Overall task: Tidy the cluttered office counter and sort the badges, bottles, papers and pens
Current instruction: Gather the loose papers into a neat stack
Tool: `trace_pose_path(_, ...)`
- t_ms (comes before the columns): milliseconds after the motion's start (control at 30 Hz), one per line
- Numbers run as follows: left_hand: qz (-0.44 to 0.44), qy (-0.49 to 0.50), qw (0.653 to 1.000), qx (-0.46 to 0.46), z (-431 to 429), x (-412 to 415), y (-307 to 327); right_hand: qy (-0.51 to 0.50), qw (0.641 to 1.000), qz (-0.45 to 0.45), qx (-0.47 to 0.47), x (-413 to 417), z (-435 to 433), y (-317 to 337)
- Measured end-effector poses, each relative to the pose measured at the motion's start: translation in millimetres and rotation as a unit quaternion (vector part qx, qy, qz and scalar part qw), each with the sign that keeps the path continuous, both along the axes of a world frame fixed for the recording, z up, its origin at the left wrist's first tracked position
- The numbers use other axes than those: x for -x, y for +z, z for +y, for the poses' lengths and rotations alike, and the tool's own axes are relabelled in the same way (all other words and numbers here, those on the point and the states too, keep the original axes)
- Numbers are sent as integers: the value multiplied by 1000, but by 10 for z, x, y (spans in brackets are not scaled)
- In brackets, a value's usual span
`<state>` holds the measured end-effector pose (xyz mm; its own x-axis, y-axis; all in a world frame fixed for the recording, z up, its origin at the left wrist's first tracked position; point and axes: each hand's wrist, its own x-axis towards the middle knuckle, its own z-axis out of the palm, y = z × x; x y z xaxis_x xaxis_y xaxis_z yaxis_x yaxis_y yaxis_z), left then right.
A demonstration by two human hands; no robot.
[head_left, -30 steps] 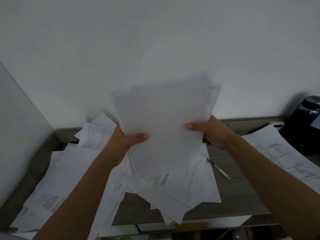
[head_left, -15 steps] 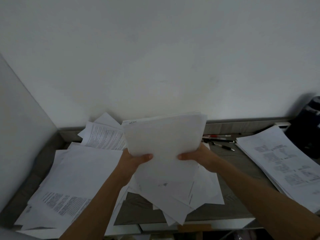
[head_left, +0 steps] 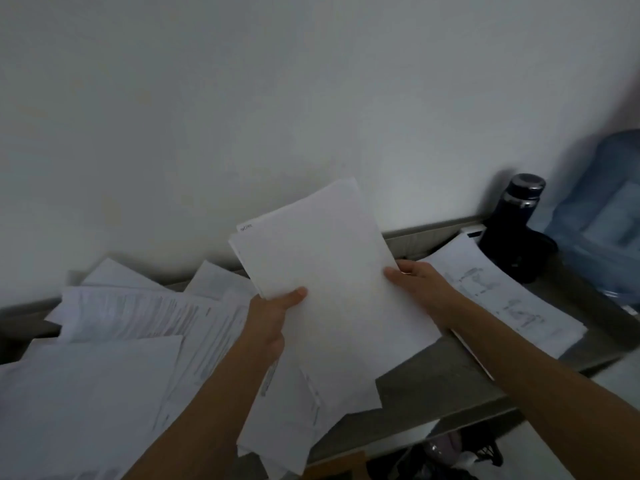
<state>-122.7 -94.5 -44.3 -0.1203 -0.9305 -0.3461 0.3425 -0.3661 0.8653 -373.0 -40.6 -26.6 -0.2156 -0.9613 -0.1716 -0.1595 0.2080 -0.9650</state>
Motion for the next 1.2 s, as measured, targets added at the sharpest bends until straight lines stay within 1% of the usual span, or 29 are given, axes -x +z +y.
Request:
trace_pose_path(100,8,-40,998,-41,82,647,-131,-52,996,71,-2,545,160,-11)
trace_pose_path(200,-10,-89,994,-67,178,1217,-262,-69,986,153,-25,1154,294,-44)
trace_pose_path(367,-59,-181,975,-113,292,1929,-408,-70,969,217,-93,2081,404,-178)
trace_pose_path(500,-91,-244,958,-121,324,2376,-548,-66,955,265,-118,2608,362,-349)
trace_pose_path(600,-87,-242,957,-134,341,2607,-642,-73,945,289,-136,2896,289,-604)
trace_pose_path(700,-88,-228,960,-133,351,2697,-691,-84,928,323,-168,3007,279,-869)
trace_pose_path(767,-107,-230,959,-125,355,2710,-703,-83,902,380,-186,2999,316,-993)
trace_pose_path(800,-117,-228,959,-122,345,2699,-714,-79,882,427,-185,2972,339,-1015)
trace_pose_path(867,-135,-210,961,-119,317,2674,-736,-74,828,531,-165,2931,358,-1042)
trace_pose_path(900,-142,-203,962,-114,293,2649,-749,-78,804,570,-151,2890,368,-1026)
trace_pose_path(933,-152,-196,963,-106,268,2615,-743,-82,792,590,-132,2850,359,-1015)
trace_pose_path(967,-160,-184,965,-96,239,2580,-724,-83,792,595,-113,2803,338,-1001)
trace_pose_path(1000,-168,-167,968,-88,202,2519,-701,-77,799,589,-94,2731,298,-981)
trace_pose_path(1100,-193,-117,972,-71,84,2272,-647,-49,833,548,-56,2429,128,-917)
trace_pose_path(1200,-242,-96,965,-33,6,1877,-619,-13,863,503,-29,1986,-94,-857)
